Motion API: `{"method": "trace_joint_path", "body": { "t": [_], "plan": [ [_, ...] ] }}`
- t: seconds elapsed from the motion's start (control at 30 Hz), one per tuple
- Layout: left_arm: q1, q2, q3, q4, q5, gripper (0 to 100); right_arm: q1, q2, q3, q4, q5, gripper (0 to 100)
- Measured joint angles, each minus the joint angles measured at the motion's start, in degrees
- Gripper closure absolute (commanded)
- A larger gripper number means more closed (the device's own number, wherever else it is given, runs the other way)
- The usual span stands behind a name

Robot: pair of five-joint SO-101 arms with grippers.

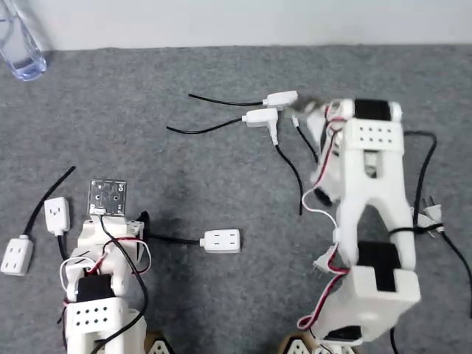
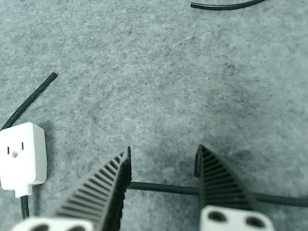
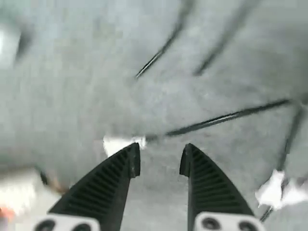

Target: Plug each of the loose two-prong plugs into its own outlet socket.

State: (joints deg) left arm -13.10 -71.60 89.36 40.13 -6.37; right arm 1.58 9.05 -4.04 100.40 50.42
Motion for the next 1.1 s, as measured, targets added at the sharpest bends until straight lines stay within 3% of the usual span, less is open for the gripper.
{"method": "trace_joint_path", "body": {
  "t": [0.17, 0.4, 0.57, 0.77, 1.1],
  "plan": [
    [1.49, 0.0, 1.05, -0.97, 0.0, 80, 1.32, -6.95, 10.73, 0.0, 24.44, 86.6],
    [1.67, 0.0, 1.05, -0.97, 0.0, 80, 1.93, -15.74, 25.32, 0.0, 49.05, 82.8],
    [1.67, 0.0, 1.05, -0.97, 0.0, 80, 2.02, -17.76, 31.3, 0.0, 58.55, 65.8],
    [-3.34, 0.0, 1.05, -0.97, 2.99, 80, 5.01, -17.76, 36.57, -3.16, 69.63, 69.9],
    [-2.02, 0.0, 1.05, -0.97, 2.73, 80, 14.24, -17.76, 45.1, -13.01, 89.67, 70.4]
  ]
}}
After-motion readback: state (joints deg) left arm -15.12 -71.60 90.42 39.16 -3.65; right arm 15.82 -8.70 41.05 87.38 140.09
